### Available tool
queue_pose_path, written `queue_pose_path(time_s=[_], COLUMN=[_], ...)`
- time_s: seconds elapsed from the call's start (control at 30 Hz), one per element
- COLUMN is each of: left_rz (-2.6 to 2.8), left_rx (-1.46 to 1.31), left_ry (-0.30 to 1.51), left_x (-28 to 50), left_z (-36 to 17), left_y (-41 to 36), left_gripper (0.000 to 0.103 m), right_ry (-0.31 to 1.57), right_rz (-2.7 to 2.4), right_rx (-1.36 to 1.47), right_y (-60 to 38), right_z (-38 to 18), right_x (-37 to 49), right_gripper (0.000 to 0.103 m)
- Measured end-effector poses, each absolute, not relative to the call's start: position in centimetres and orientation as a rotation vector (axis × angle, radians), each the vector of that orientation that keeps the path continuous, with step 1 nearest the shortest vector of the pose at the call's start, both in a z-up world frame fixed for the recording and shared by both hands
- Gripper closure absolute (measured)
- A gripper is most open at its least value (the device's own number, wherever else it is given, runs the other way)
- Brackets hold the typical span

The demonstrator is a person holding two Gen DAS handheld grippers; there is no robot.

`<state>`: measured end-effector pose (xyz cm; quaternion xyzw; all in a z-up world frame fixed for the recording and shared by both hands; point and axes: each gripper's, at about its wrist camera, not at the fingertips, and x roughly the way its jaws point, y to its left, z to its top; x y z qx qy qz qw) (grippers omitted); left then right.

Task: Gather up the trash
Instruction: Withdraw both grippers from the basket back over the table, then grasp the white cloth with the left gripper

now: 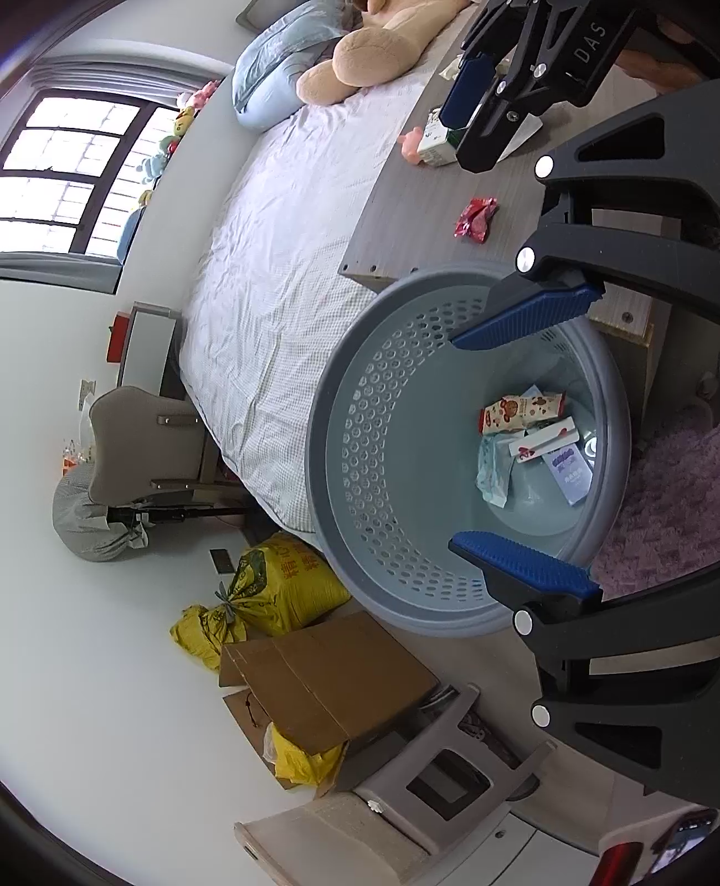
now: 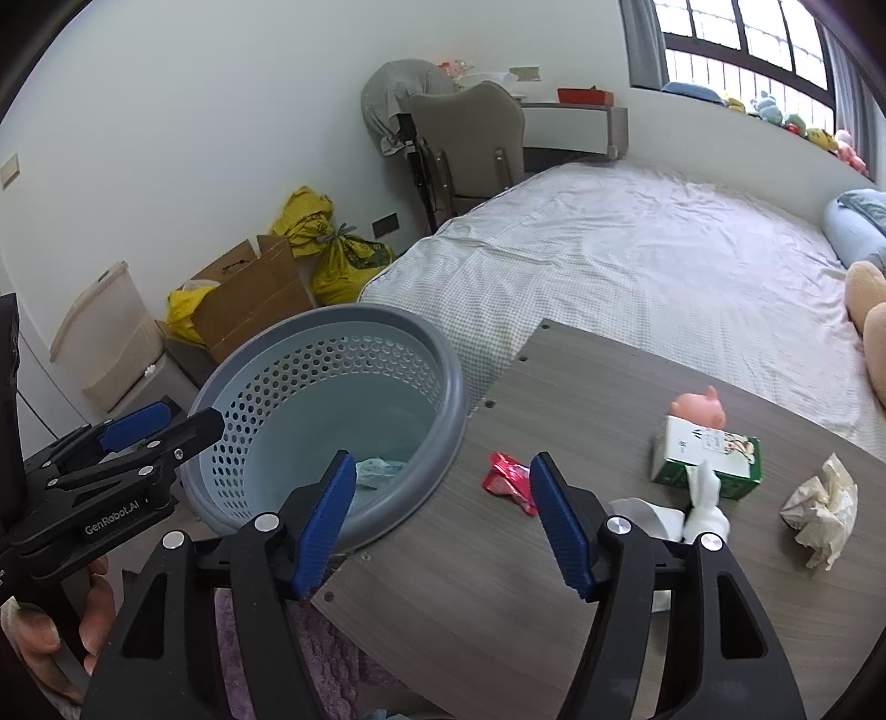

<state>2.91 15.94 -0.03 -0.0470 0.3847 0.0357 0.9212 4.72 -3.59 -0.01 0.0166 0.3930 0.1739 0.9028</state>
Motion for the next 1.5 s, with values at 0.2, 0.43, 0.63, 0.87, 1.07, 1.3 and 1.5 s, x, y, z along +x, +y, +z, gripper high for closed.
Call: queue_pose_path(time_s=[0.2, 0.43, 0.63, 0.87, 1.07, 1.3, 1.5], left_rz=[0.044, 0.005, -0.029, -0.071, -0.121, -0.194, -0.237], left_rx=[-0.084, -0.068, -0.052, -0.033, -0.009, 0.033, 0.056], left_ry=[0.787, 0.792, 0.795, 0.807, 0.830, 0.862, 0.881], left_x=[2.5, 2.3, 2.2, 2.5, 3.0, 3.6, 4.4], left_z=[0.1, 0.1, 0.1, -0.3, -1.2, -2.4, -3.1], left_y=[14.4, 12.3, 10.2, 7.7, 5.0, 1.0, -1.9], left_gripper=[0.038, 0.037, 0.037, 0.037, 0.037, 0.037, 0.037], right_ry=[0.801, 0.800, 0.799, 0.807, 0.824, 0.858, 0.870], right_rz=[0.324, 0.276, 0.233, 0.168, 0.101, 0.025, -0.018], right_rx=[0.050, 0.071, 0.094, 0.122, 0.157, 0.193, 0.225], right_y=[-5.8, -8.6, -10.9, -14.1, -17.2, -20.8, -23.3], right_z=[0.3, 0.1, -0.2, -1.0, -1.9, -3.4, -4.3], right_x=[3.8, 2.8, 2.0, 1.1, 0.4, -0.3, -0.6], right_gripper=[0.039, 0.039, 0.039, 0.039, 0.039, 0.039, 0.039])
